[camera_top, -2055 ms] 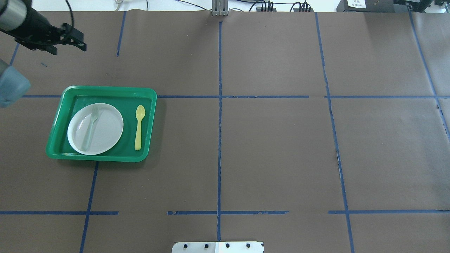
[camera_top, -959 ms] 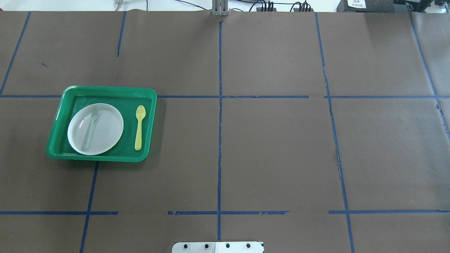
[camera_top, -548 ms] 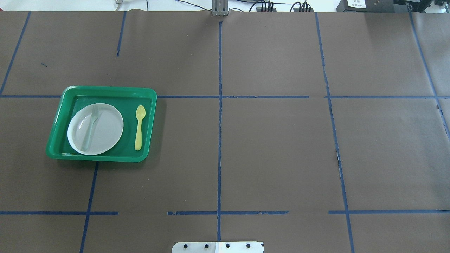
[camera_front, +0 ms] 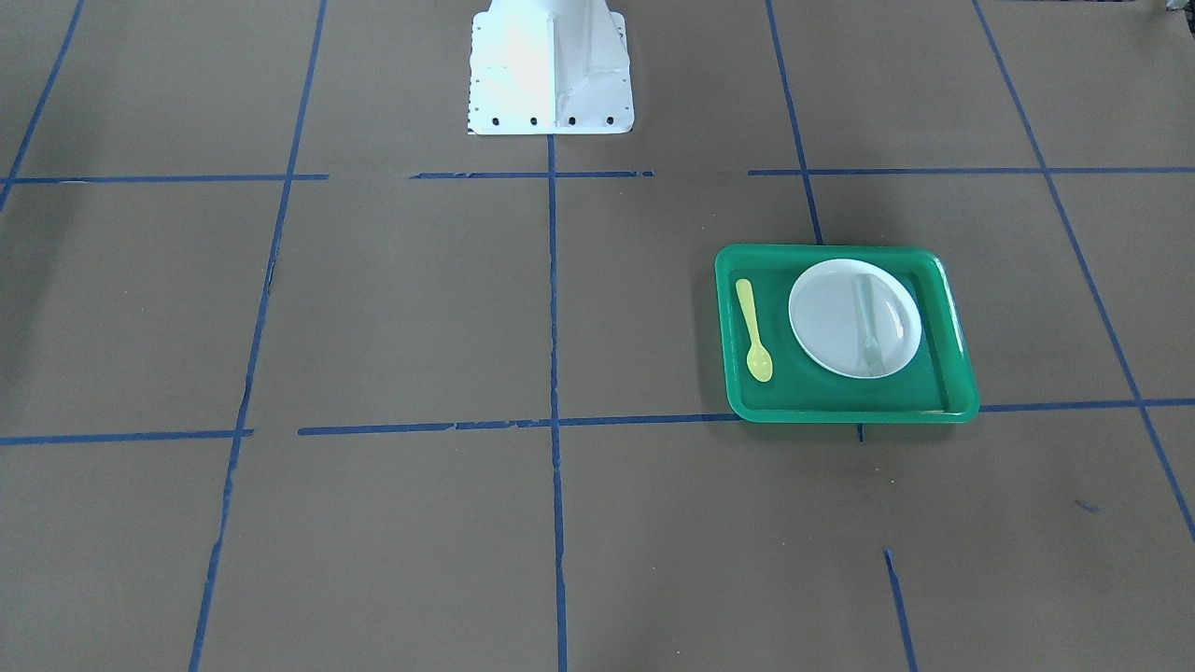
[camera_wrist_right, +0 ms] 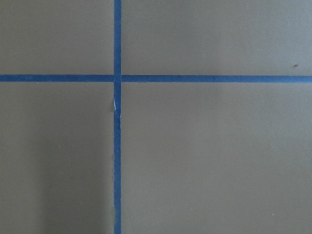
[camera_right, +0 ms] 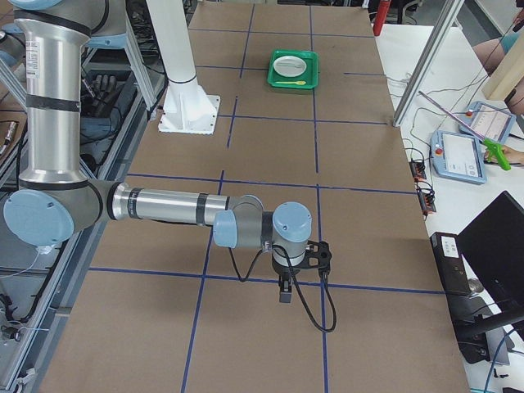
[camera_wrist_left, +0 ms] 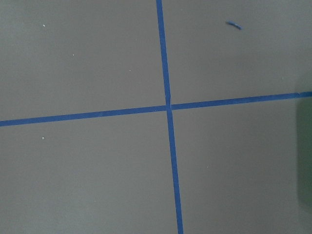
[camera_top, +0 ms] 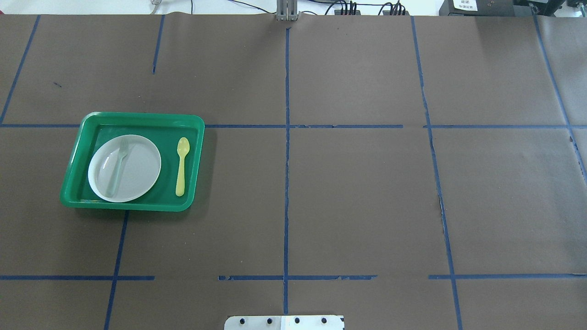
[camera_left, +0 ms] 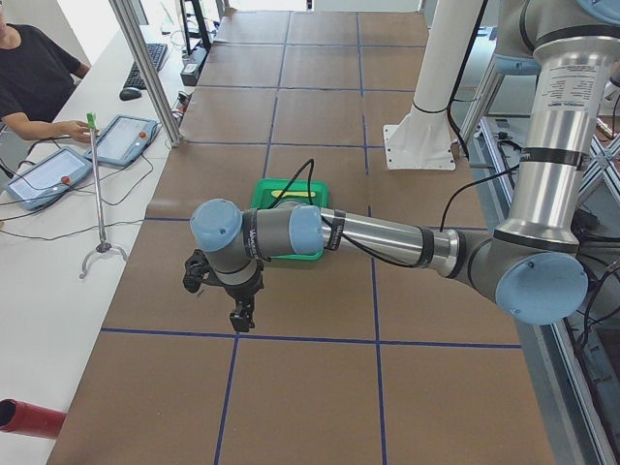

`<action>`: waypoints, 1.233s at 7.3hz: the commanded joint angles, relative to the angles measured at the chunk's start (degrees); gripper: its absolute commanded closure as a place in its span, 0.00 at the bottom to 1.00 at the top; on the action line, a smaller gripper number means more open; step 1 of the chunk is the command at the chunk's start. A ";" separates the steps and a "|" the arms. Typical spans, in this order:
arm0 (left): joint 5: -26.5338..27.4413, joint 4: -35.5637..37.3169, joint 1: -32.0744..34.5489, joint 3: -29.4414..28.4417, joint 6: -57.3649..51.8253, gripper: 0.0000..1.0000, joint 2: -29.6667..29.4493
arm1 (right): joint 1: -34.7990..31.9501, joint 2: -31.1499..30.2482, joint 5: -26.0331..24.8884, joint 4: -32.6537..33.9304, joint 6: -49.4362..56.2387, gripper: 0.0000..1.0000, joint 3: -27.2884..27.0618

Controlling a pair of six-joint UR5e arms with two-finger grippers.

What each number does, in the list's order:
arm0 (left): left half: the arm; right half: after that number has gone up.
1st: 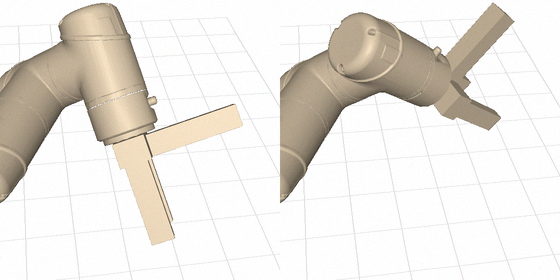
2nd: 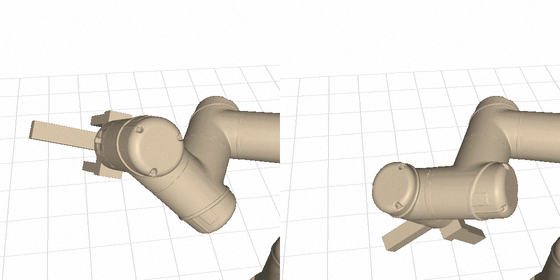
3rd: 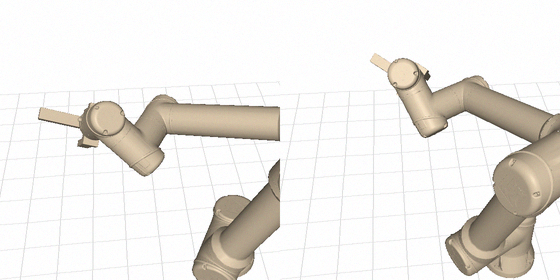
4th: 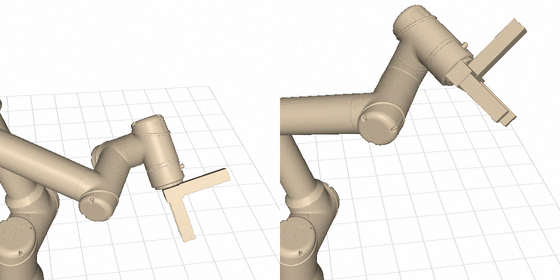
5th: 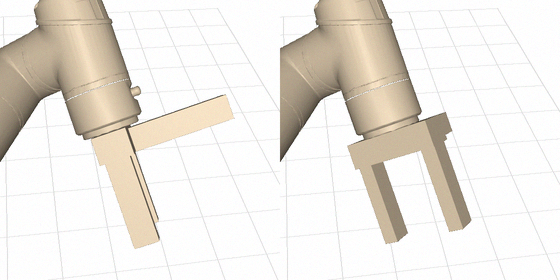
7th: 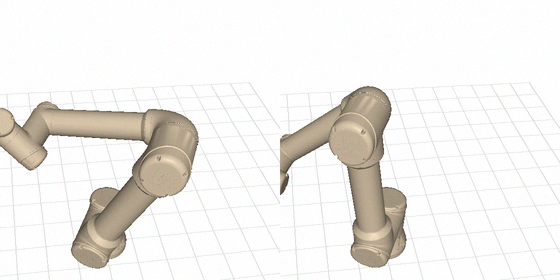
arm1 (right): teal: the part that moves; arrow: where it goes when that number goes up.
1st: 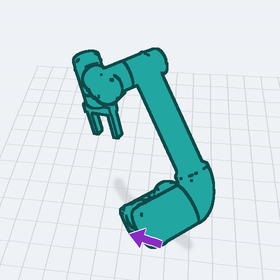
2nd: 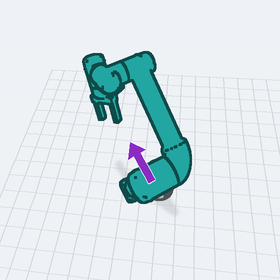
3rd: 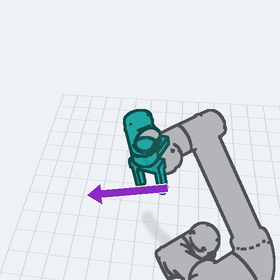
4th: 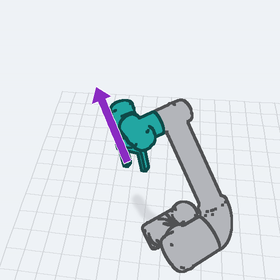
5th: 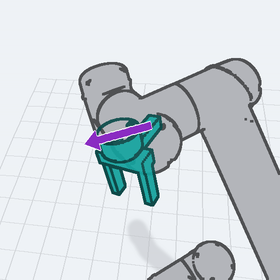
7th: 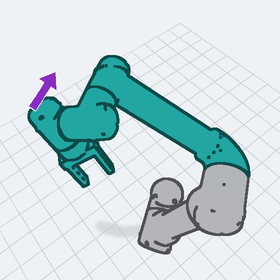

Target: Place spoon

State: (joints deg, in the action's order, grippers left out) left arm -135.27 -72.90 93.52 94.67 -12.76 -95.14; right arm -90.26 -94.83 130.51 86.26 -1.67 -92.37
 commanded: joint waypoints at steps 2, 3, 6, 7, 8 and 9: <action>-0.52 -0.83 0.34 2.96 0.10 0.00 4.00 | 0.00 0.00 0.01 0.05 0.00 0.00 0.00; -0.69 -0.84 0.26 2.80 0.19 0.00 3.56 | 0.00 0.00 0.01 0.05 0.00 0.00 0.00; -0.26 -1.10 0.17 1.48 0.19 0.00 1.72 | 0.00 0.00 0.01 -0.04 0.00 0.00 0.00; -0.34 -1.19 0.17 1.57 0.10 0.00 1.54 | 0.00 0.00 0.01 0.05 0.00 0.00 0.00; -0.17 -1.10 0.08 1.48 0.10 0.00 0.67 | 0.00 0.00 0.01 0.05 0.00 0.00 0.00; -0.08 -1.10 -0.01 1.39 0.10 0.00 0.75 | 0.00 0.00 0.01 0.05 0.00 0.00 0.00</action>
State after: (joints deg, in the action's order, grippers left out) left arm -135.49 -74.02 93.61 96.17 -12.65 -94.10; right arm -90.26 -94.83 130.52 86.30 -1.67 -92.37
